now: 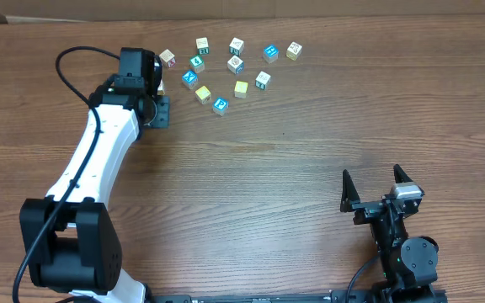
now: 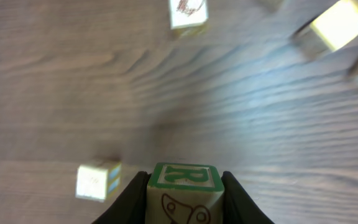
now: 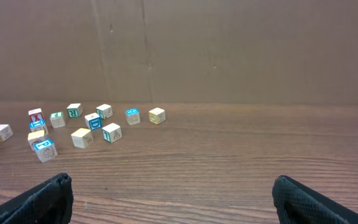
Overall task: Form a tower
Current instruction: 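Lift the R block and carry it left above the white block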
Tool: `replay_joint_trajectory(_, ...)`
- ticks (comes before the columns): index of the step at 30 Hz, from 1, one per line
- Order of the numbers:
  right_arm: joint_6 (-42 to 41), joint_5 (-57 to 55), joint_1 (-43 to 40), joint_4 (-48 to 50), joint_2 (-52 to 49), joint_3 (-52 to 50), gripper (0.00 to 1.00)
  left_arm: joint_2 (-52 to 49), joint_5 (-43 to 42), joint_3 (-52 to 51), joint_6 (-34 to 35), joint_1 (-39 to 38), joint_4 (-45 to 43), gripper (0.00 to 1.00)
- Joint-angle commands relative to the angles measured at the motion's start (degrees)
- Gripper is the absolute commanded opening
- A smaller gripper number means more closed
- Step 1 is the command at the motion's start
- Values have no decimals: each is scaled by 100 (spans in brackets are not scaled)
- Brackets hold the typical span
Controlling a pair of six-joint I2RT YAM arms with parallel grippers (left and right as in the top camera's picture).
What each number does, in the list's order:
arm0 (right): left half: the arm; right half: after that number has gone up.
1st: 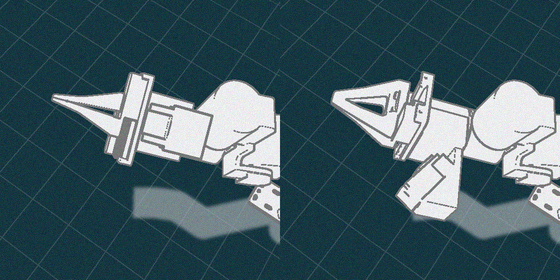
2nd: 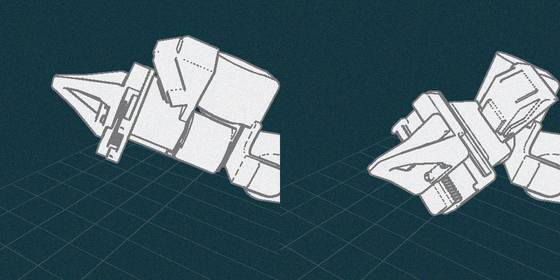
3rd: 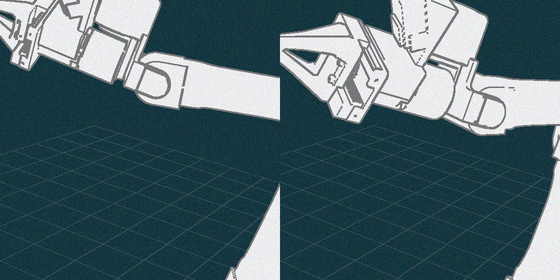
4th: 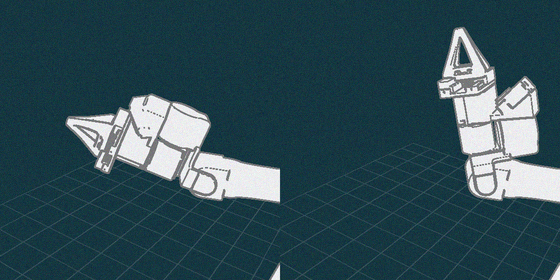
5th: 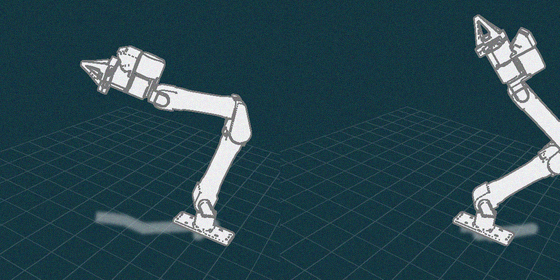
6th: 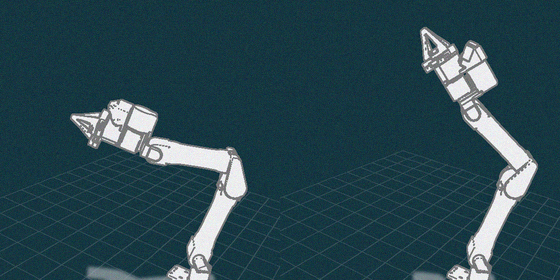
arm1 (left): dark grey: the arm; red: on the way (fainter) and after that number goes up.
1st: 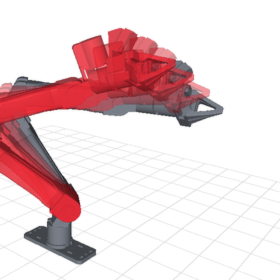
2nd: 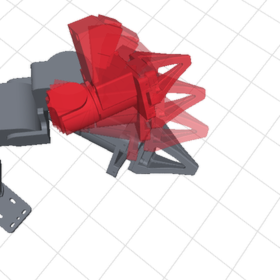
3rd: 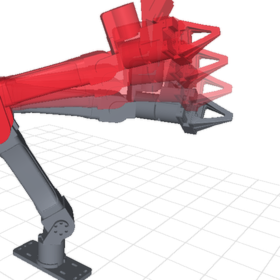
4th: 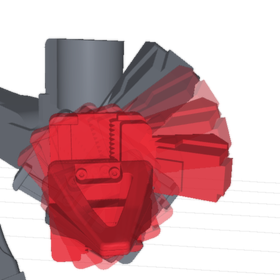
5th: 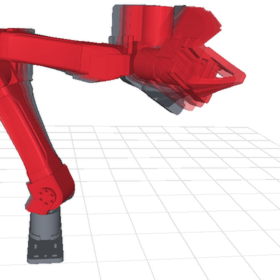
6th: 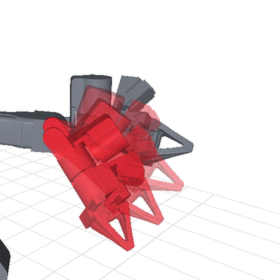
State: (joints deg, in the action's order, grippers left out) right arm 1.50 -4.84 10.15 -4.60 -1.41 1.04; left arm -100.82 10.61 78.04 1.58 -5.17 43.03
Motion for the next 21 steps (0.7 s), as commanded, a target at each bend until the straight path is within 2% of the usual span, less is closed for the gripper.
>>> replay_joint_trajectory(1,9,2,-15,24,4,-59,100,22,485,-9,184,61,219,20)
replay_joint_trajectory(9,9,2,-15,24,4,-59,100,7,575,-33,136,643,361,22)
replay_joint_trajectory(15,7,2,-15,24,4,-59,100,-33,-376,-33,-446,1226,328,25)
replay_joint_trajectory(21,7,2,-15,24,4,-59,100,-142,-450,-44,-675,1504,337,26)
